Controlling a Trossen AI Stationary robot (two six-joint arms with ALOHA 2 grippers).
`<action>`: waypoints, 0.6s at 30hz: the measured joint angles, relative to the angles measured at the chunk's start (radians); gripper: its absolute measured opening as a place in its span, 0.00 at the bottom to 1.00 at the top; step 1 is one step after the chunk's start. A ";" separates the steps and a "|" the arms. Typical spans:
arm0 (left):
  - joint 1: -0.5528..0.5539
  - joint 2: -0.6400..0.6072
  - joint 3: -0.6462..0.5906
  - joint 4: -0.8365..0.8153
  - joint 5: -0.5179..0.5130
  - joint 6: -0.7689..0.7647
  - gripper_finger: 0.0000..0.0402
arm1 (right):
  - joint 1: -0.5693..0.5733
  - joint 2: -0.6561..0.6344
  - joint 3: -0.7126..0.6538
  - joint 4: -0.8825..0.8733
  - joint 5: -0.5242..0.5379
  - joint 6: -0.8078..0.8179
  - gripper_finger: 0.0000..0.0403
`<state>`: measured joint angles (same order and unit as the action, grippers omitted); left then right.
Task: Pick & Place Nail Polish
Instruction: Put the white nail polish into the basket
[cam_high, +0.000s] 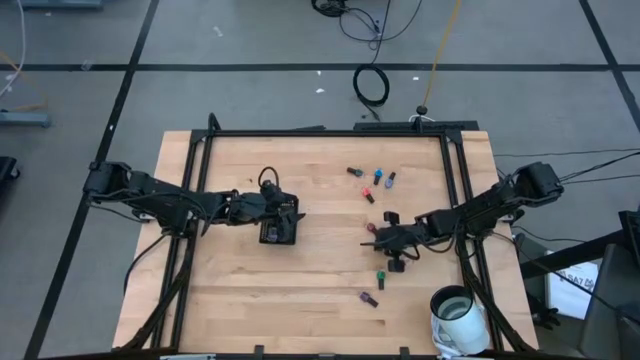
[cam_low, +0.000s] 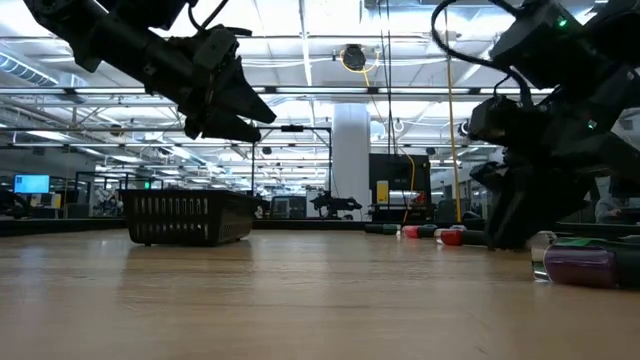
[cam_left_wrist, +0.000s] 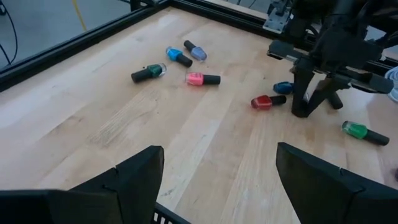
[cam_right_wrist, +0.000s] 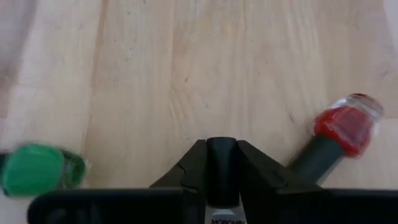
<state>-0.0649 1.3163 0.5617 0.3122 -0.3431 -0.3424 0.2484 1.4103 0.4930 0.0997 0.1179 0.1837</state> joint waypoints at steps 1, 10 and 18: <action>0.000 0.000 0.000 0.002 0.000 0.000 0.76 | -0.003 -0.019 -0.003 0.022 0.001 -0.021 0.12; 0.000 0.000 0.000 0.088 0.002 0.024 0.76 | -0.133 -0.105 0.002 0.447 -0.130 -0.225 0.12; -0.023 0.000 0.000 0.224 0.004 0.112 0.76 | -0.241 -0.005 0.004 0.855 -0.340 -0.255 0.12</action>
<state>-0.0874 1.3163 0.5617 0.5363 -0.3393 -0.2307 0.0074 1.4051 0.4965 0.9548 -0.2225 -0.0715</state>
